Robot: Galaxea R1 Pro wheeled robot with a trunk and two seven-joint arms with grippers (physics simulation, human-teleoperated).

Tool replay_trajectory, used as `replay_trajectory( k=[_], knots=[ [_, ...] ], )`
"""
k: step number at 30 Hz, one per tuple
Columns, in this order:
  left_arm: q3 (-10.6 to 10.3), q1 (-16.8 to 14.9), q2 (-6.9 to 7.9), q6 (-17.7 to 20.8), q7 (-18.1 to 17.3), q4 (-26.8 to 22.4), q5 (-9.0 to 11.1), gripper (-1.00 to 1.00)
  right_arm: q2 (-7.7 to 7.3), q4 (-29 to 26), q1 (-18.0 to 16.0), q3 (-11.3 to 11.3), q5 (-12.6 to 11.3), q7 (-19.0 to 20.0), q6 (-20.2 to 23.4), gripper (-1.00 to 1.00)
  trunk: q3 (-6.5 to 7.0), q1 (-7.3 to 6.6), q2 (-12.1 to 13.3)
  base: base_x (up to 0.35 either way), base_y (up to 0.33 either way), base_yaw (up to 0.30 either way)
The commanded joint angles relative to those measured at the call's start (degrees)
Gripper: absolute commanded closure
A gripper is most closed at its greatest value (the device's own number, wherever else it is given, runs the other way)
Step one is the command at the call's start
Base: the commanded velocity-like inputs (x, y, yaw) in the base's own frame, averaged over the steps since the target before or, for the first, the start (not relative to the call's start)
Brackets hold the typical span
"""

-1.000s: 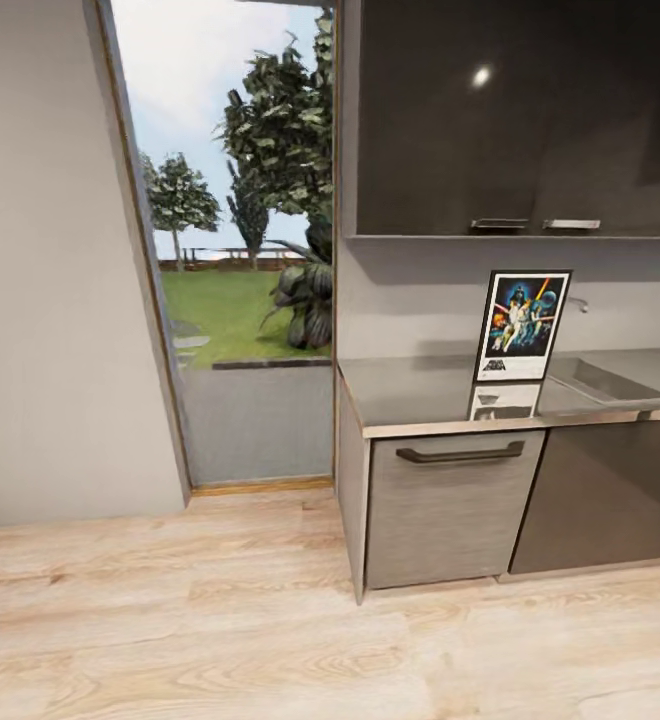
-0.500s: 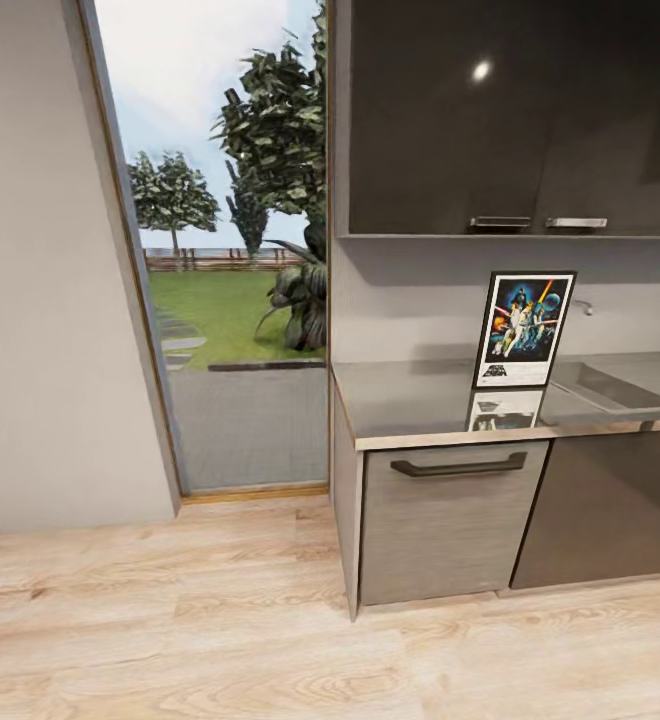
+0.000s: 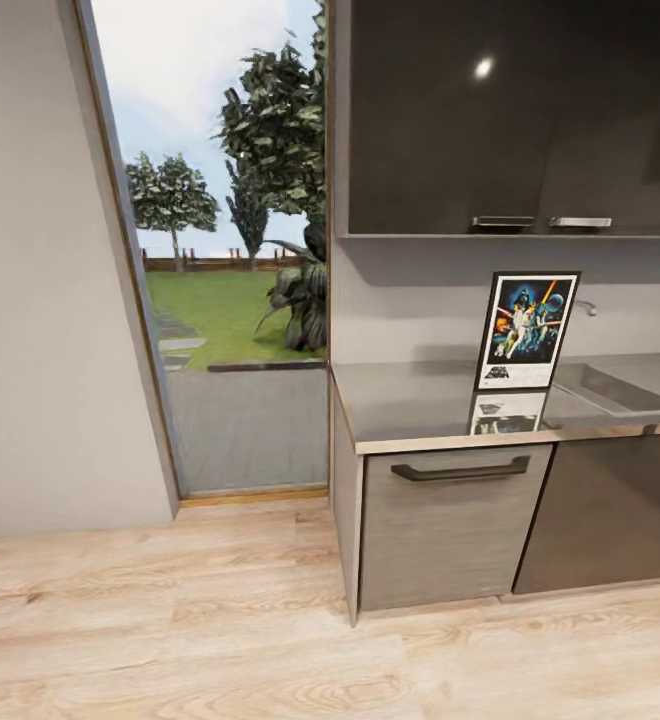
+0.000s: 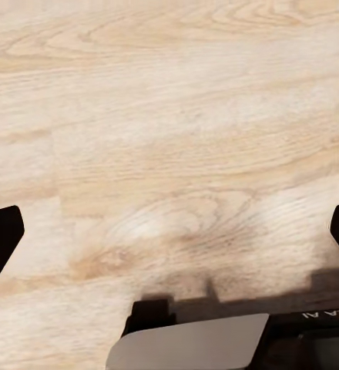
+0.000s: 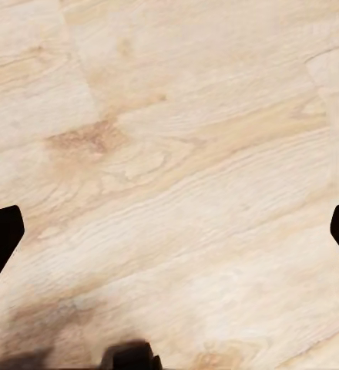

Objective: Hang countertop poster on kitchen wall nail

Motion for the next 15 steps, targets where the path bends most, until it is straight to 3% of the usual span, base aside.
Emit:
replay_trajectory(
  k=[1, 3, 4, 15],
  knots=[
    [0.1, 0.3, -0.13, -0.2, 0.0, -0.4, -0.9, -1.00, -0.27, -0.3, -0.1, -0.5, 0.0, -0.1, -0.5, -1.00, -0.05, 0.03, 0.0, 0.280, -0.075, 0.000],
    [0.2, 1.0, -0.24, -0.2, 0.0, -1.0, -1.1, -1.00, -0.42, -0.9, -0.2, -1.1, 0.1, -0.1, -1.2, -1.00, -0.03, 0.03, 0.0, 0.285, -0.107, -0.056],
    [0.2, 2.9, -0.27, -0.2, 0.0, -8.6, -1.1, -1.00, -0.46, -4.8, -0.2, -3.6, 0.1, -0.1, -3.5, -1.00, -0.01, 0.03, 0.0, 0.250, -0.129, -0.168],
    [0.3, 3.1, -0.35, -0.3, 0.0, -9.0, -1.2, -1.00, -0.52, -5.0, -0.3, -3.8, 0.1, -0.1, -3.7, -1.00, 0.34, 0.03, 0.0, 0.059, -0.052, -0.265]
  ],
)
